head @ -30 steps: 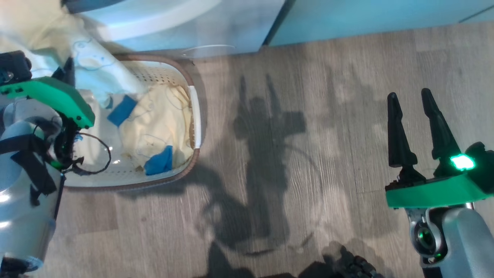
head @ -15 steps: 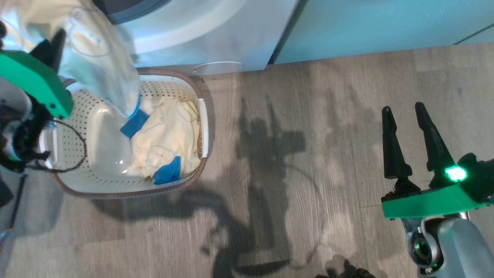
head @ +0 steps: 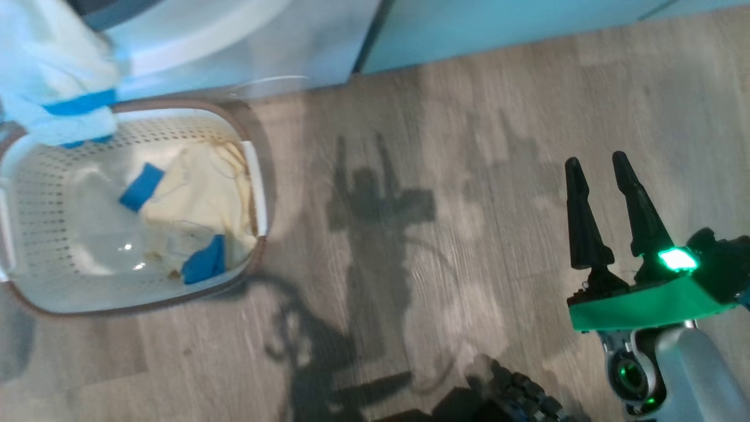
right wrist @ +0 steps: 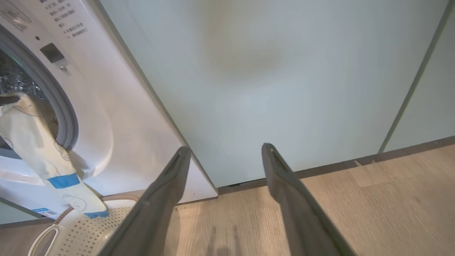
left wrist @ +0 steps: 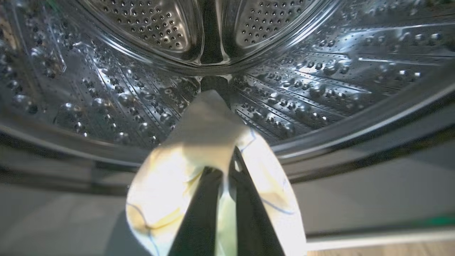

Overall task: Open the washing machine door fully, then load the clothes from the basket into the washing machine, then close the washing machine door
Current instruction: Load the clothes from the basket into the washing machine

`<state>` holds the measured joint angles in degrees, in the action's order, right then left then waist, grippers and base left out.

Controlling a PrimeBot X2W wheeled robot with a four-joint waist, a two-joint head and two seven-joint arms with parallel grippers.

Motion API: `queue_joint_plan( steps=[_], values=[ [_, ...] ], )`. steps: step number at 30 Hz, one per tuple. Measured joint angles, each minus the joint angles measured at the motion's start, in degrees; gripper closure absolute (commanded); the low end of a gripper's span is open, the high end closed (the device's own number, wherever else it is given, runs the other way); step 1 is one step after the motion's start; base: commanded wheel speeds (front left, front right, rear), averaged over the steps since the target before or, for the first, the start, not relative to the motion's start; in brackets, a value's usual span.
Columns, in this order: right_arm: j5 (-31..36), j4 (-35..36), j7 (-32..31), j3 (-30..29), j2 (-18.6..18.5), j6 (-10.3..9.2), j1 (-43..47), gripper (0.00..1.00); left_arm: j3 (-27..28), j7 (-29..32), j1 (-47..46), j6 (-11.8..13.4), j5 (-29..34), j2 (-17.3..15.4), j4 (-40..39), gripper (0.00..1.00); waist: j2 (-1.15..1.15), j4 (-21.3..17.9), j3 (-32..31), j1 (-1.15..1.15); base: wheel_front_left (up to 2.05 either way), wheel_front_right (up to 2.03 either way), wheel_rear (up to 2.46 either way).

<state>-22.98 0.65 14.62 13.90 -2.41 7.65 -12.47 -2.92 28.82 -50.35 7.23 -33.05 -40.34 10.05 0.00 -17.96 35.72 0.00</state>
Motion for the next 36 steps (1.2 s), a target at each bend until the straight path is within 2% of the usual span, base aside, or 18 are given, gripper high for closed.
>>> queue_joint_plan(
  steps=[6,13,15,17,20,26,30,33,36],
  values=[
    [-2.5,0.4,0.0,1.4,0.0,0.00,-1.5,0.00,-1.5,-1.4,-8.7,0.0,4.2,-2.5,7.3,1.00,0.00,-3.7,3.5,0.01,0.00,0.00,0.00],
    [-4.7,0.7,0.0,2.9,0.0,0.00,-2.3,0.00,-3.2,-8.2,-18.4,0.0,10.9,-6.2,13.7,1.00,0.00,-8.2,6.9,0.01,0.00,0.00,0.00],
    [-5.4,0.9,0.0,3.3,0.0,0.00,-2.4,0.00,-4.6,-12.8,-22.5,-0.1,14.0,-7.8,15.2,1.00,0.00,-9.9,8.2,0.01,0.00,0.00,0.00],
    [-6.0,1.0,0.0,3.6,0.1,0.00,-2.4,0.00,-5.4,-16.3,-25.5,-1.0,15.9,-8.8,15.6,1.00,0.00,-10.9,9.0,0.01,0.00,0.00,0.00],
    [-6.7,1.0,0.0,4.2,0.1,0.00,-2.8,0.00,-6.6,-21.6,-29.9,-1.0,18.6,-9.5,16.8,1.00,0.00,-12.2,10.2,0.01,0.00,0.00,0.00],
    [-6.9,1.4,0.0,4.4,0.1,0.00,-3.2,0.00,-8.0,-31.7,-37.6,-0.5,21.7,-9.1,19.2,1.00,0.00,-13.0,12.0,0.01,0.00,0.00,0.00],
    [-6.9,1.7,0.0,4.4,0.1,0.00,-3.2,0.00,-9.5,-37.5,-41.6,-1.4,23.6,-8.8,20.2,1.00,0.00,-12.6,13.0,0.01,0.00,0.00,0.00],
    [-7.3,1.8,0.0,4.4,0.1,0.00,-3.3,0.00,-9.8,-34.9,-42.0,-3.1,22.0,-7.9,24.2,1.00,0.00,-12.1,13.6,0.01,0.00,0.00,0.00],
    [-7.3,1.8,0.0,4.4,0.1,0.00,-3.5,0.00,-9.5,-32.2,-39.0,-3.1,19.6,-7.5,27.3,1.00,0.00,-11.7,13.9,0.00,0.00,0.00,0.00]
  ],
)
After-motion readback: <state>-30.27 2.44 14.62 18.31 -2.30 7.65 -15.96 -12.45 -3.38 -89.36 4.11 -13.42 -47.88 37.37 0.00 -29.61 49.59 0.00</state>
